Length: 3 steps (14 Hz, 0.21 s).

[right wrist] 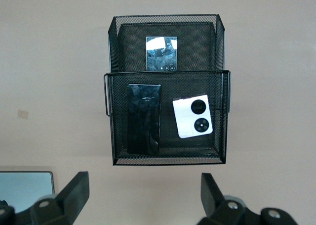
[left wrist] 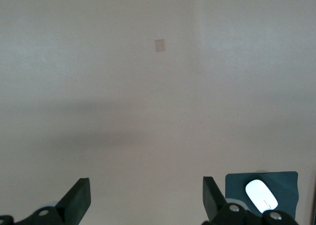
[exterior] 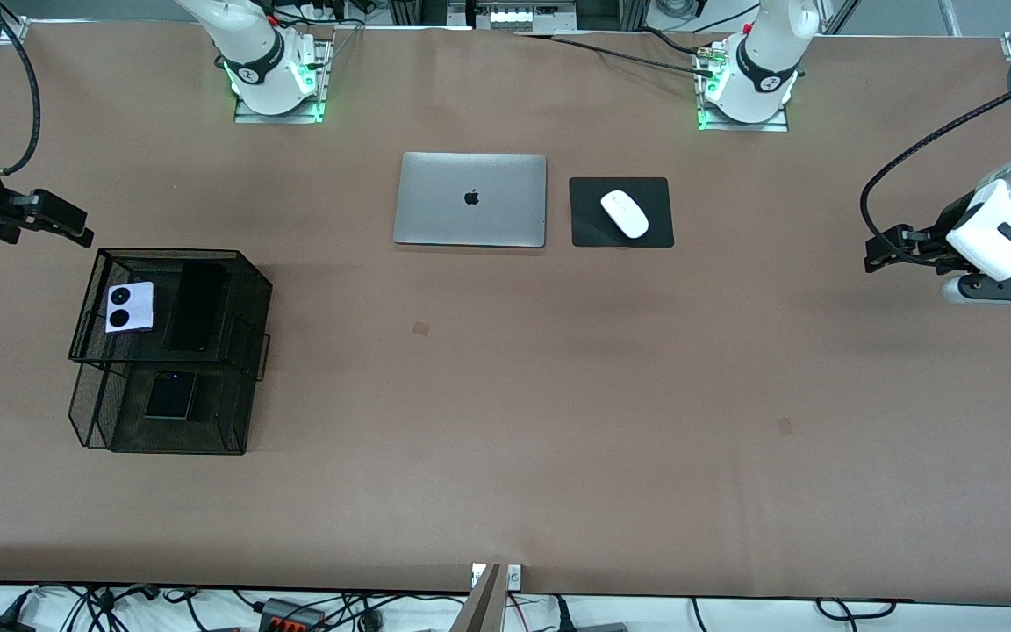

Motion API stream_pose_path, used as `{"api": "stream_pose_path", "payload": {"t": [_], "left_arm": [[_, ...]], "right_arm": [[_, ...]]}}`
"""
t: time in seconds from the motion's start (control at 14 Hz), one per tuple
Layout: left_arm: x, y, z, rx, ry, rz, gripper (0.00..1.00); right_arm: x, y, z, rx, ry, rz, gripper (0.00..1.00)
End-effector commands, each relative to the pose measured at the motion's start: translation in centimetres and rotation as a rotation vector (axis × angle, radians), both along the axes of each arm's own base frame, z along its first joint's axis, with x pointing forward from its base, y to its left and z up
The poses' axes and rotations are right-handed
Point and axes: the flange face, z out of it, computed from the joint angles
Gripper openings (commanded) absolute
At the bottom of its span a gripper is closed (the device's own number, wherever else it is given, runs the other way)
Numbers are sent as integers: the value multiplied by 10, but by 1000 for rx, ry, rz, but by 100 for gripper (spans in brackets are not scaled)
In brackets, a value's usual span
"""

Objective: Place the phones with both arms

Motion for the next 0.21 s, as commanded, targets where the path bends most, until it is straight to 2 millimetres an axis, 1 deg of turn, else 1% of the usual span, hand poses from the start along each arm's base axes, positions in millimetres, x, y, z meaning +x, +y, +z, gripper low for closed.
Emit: {"api": "stream_pose_path", "payload": {"t": [0.0,0.14], "left_arm": [[5,1,7,-17,4,-14,100],[5,1,8,-17,2,-16,100]], "right_arm": [[-5,5,-2,-13,-2,-5,100],[-5,5,-2,-9,-4,-3,100]]}}
